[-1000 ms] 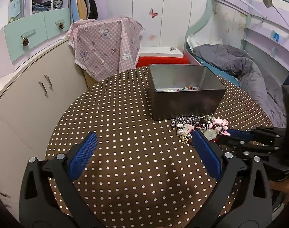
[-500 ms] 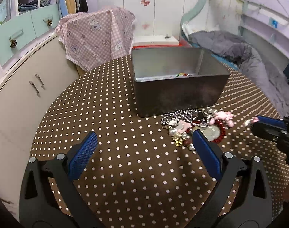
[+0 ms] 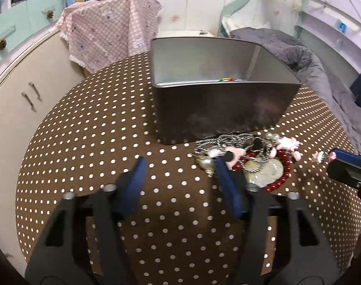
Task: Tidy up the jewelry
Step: 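Grasp a pink pig charm with the right tool while the left tool grasps a pearl earring, then carry both pieces over the grey box and open both tools to drop them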
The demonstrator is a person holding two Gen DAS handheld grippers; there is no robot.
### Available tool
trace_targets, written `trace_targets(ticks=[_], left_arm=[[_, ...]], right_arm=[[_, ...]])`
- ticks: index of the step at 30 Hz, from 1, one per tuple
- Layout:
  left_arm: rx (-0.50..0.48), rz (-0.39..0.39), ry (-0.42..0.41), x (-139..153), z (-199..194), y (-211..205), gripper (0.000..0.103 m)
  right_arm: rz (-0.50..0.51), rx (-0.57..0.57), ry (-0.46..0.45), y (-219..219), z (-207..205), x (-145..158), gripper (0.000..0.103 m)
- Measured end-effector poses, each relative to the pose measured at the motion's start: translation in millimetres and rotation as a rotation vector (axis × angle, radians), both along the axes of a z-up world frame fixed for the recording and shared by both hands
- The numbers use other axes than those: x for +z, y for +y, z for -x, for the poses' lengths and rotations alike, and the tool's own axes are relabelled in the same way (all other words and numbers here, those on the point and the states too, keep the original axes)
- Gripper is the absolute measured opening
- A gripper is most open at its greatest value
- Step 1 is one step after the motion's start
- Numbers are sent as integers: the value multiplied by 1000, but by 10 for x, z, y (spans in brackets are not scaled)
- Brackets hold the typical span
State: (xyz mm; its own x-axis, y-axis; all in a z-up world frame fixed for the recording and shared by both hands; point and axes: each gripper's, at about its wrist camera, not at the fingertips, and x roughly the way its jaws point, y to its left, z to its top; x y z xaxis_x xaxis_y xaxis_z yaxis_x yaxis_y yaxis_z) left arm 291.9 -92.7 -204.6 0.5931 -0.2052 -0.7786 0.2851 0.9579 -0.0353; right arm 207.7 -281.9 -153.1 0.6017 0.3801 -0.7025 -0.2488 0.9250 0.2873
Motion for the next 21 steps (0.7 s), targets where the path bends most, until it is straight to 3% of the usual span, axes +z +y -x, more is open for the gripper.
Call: trace_targets(ticks=[2,5,7,8,9,13,15,16,17,21], left_arm=[[-24,16,-1,7,34,-6,33],[-36,39,9,13,78,29,31],[-25,44,13,9,103,60,33],[-19,37,16,4,77,58,48],[-16,28,13,-3,53,55,53],[-27,23,5,-21,-7,55,51],[-34,48,8,-12,-11,82,35],[-38,53,11,-9,-12,96,18],[-43,61,17,-8,-3,118,11],[-54,80,18,-3,128,222,11]], right_arm=[[0,2,1,0,1,0,22],[2,1,0,1,14,6,22],[5,0,1,-3,20,7,22],[5,0,1,-6,19,7,22],[5,-1,1,-7,21,9,22],[5,-2,0,-10,43,13,22],[7,-2,-1,-12,51,15,22],[6,-1,-1,-13,51,15,22],[6,-1,-3,-13,56,20,22],[8,3,-9,1,80,39,22]])
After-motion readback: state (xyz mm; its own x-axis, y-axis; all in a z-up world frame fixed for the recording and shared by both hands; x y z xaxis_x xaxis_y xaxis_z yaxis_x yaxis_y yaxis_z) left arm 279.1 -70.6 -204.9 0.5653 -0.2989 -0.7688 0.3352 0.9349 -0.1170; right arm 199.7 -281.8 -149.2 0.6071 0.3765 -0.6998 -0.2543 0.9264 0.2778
